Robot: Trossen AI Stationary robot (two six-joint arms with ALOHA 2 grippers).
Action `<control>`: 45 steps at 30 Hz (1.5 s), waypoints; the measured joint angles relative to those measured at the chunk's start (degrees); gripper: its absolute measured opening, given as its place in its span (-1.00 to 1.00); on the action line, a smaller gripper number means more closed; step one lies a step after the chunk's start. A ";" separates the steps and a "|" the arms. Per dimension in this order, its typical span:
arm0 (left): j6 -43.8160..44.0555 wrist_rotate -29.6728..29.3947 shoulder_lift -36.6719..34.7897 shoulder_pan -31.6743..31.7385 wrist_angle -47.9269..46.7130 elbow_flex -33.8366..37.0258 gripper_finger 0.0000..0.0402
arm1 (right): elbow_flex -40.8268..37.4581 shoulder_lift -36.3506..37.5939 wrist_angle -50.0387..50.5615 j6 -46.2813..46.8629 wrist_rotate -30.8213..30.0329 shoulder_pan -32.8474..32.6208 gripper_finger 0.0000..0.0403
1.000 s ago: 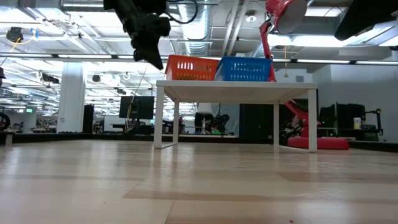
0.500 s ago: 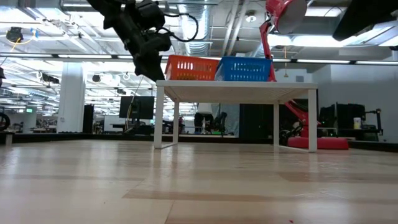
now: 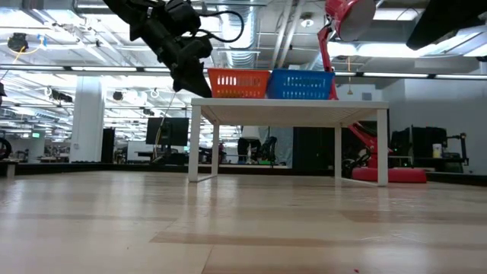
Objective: Pick & Place Office Desk Supplies
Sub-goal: Put the orange bin on the shelf, then adjust the blue bin on the shelf
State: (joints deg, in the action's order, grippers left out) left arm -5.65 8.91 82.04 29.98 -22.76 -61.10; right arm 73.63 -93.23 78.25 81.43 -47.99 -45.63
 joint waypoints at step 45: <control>0.43 -11.92 -13.42 -8.57 -5.04 3.78 -1.00 | -0.63 15.10 -4.23 -13.54 1.28 39.72 -0.44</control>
State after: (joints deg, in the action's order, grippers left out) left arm -5.22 -3.02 68.62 21.41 -27.80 -57.32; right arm 72.99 -78.13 74.02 67.89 -46.70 -5.90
